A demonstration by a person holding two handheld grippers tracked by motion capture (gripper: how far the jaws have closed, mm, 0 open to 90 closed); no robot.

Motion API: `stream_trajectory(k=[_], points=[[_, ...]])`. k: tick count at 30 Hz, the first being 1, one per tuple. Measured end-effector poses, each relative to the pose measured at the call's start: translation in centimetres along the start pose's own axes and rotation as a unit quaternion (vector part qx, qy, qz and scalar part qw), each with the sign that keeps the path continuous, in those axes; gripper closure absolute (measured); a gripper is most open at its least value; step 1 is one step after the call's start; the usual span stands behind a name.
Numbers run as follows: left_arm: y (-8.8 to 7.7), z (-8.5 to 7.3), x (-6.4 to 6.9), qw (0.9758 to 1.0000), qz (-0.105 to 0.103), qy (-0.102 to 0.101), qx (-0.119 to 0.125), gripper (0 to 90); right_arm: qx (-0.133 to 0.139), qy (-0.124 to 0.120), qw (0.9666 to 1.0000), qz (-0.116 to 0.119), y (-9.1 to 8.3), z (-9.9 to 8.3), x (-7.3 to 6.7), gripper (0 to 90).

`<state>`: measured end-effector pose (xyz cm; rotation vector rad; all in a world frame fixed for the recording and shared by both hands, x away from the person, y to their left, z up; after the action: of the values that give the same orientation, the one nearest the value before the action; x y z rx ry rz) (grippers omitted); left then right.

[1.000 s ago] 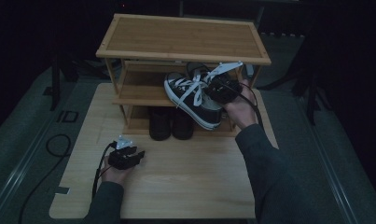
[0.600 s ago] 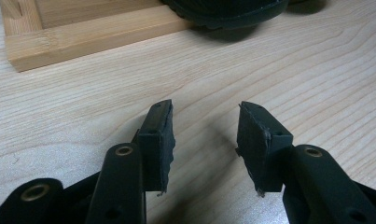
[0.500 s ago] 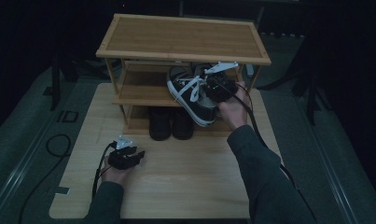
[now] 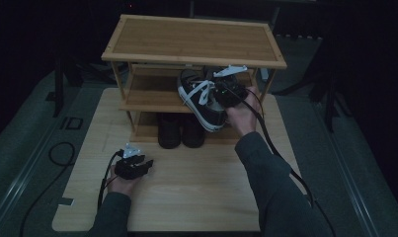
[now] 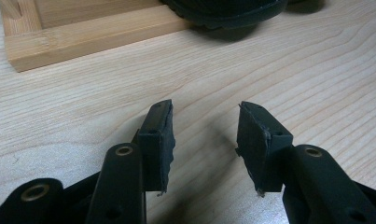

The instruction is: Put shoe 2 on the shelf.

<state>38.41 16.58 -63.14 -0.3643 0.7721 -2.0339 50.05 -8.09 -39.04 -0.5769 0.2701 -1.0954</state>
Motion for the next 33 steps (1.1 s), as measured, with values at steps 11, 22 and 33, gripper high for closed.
stream_trajectory(k=[11, 22, 33], points=[[-0.02, -0.02, 0.0, 1.0, 0.0, 0.0, 0.0, 56.0, -0.01, -0.018, 0.9996, 0.019, -0.21, -0.12, 0.05, 59.1], [-0.03, -0.03, 0.02, 1.0, 0.0, 0.0, 0.0, 55.9, -0.012, -0.036, 0.9992, 0.011, -0.47, -0.25, 0.07, 55.0], [-0.05, -0.04, 0.02, 1.0, 0.0, 0.001, 0.0, 56.0, -0.014, -0.032, 0.9993, 0.012, -0.82, -0.45, 0.09, 56.5]])
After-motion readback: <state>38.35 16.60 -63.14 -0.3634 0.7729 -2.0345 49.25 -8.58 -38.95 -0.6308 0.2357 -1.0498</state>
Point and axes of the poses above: each handheld gripper's, and its own axes: y roughly forward along the jaws, z roughly out of its top, x roughly to its right, the point moved 9 cm from there along y, roughly forward along the jaws, and after that the axes turned 10 degrees about y, right-handed, at the moved point
